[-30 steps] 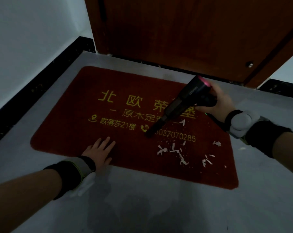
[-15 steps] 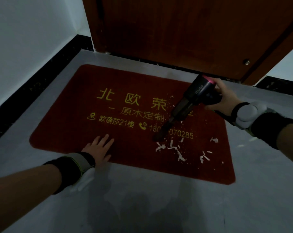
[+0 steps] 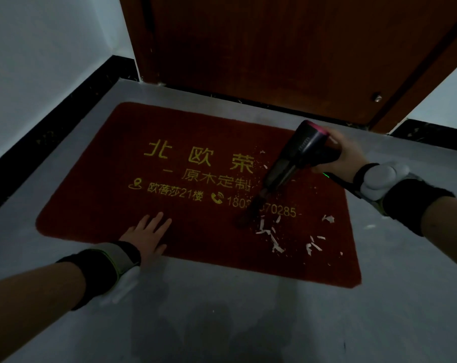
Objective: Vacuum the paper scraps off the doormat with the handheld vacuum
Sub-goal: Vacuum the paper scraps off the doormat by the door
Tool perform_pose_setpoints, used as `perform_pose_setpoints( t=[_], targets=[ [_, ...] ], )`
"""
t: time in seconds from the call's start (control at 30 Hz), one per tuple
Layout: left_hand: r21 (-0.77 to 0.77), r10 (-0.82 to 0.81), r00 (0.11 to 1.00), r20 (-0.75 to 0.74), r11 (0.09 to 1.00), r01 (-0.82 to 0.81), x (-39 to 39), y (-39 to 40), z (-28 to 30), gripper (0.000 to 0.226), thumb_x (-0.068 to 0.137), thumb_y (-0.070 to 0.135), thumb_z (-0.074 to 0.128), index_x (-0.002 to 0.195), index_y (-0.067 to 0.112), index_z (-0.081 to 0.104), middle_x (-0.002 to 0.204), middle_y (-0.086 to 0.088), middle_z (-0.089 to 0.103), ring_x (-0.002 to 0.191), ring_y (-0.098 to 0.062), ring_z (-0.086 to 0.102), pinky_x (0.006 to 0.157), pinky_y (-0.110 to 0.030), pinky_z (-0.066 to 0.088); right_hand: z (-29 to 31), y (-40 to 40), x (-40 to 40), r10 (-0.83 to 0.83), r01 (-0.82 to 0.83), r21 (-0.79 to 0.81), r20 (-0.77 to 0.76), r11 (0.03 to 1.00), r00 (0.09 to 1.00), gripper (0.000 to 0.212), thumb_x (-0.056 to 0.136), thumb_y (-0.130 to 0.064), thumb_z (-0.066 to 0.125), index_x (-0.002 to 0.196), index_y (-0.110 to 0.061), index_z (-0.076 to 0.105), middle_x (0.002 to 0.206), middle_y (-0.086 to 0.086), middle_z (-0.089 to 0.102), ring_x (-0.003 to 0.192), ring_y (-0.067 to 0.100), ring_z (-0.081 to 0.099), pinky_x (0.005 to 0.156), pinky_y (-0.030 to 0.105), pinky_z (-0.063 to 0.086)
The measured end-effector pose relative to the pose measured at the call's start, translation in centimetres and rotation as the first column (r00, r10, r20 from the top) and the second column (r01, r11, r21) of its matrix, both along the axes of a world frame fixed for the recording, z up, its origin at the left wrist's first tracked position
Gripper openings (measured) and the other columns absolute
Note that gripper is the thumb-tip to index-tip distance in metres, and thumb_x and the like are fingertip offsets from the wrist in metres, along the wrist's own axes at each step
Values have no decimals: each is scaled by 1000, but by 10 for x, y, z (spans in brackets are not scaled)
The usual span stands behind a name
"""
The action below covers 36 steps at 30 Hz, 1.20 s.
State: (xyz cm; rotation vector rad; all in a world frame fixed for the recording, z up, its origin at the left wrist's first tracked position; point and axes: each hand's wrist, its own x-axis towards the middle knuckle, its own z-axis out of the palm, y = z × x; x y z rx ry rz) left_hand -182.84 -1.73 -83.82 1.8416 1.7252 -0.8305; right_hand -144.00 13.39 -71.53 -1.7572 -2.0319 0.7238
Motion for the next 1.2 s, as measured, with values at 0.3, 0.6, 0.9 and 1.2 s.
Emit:
perform_pose_setpoints(
  t=[0.3,0.6,0.9,1.2],
  targets=[
    [19,-16,1000,-7,1000,17,-1,-2,-3,67,100,44,26,148,26,-17,156,-1,-23,146,-28,-9,116,-45,17,-4,2,-12,-281,309,116,-213,944,936,86,75,0,74,144,-30,32,113,-4,50,98,13,51,81,27,43],
    [28,-27,1000,-16,999,28,0,-2,-2,67,100,44,26,148,26,-17,156,-2,-22,146,-28,-9,116,-43,16,-1,3,-1,-163,170,34,-157,985,974,84,73,6,74,142,-22,36,111,-6,49,104,13,46,82,22,38],
    [29,-37,999,-23,999,37,0,-2,-2,68,100,44,26,148,25,-18,156,-2,-22,146,-28,-8,116,-43,17,-2,4,-1,38,-38,-22,-23,999,999,80,67,5,77,135,-20,43,118,-6,48,114,14,42,92,32,32],
    [17,-39,999,-35,999,40,0,-2,-2,68,100,45,26,148,24,-18,156,-2,-23,146,-29,-8,116,-43,17,-3,7,-2,-150,161,66,-155,985,976,85,71,6,75,139,-29,38,95,-8,56,88,10,55,73,22,45]
  ],
)
